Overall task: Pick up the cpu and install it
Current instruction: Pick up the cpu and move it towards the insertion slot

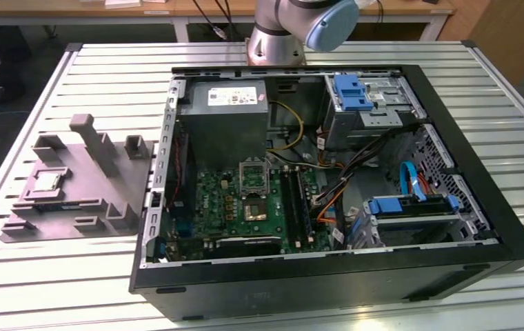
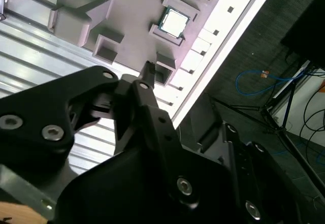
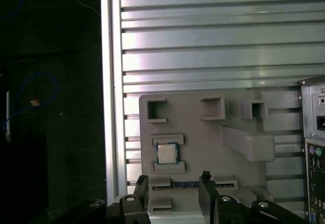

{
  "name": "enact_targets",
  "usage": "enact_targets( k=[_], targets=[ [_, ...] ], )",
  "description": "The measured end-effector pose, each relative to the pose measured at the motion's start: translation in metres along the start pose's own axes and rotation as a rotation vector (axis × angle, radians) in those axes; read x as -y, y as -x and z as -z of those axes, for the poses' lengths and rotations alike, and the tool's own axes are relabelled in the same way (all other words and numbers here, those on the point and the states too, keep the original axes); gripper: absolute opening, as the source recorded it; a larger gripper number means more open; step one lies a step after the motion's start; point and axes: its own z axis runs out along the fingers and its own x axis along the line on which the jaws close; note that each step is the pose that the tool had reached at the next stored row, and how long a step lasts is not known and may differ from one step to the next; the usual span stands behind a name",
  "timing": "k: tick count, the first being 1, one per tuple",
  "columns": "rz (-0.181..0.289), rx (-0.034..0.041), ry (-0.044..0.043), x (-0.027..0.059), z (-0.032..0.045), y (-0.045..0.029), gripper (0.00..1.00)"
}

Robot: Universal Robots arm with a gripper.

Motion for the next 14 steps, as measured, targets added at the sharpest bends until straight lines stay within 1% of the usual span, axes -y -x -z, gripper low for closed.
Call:
enact_targets(
  k=[1, 3, 4, 5, 11, 14],
  targets=[
    [0.000, 0.0000, 0.0000, 0.0000, 0.0000, 0.0000, 0.53],
    [0.000, 0.0000, 0.0000, 0.0000, 0.0000, -0.0001, 0.64],
    [0.000, 0.0000, 0.0000, 0.0000, 0.0000, -0.0002, 0.64],
    [0.000, 0.0000, 0.0000, 0.0000, 0.0000, -0.0002, 0.71],
    [0.005, -0.0003, -0.0003, 0.0000, -0.0003, -0.0005, 0.71],
    [0.023, -0.0010, -0.0026, 0.0000, -0.0012, -0.0005, 0.71]
  ],
)
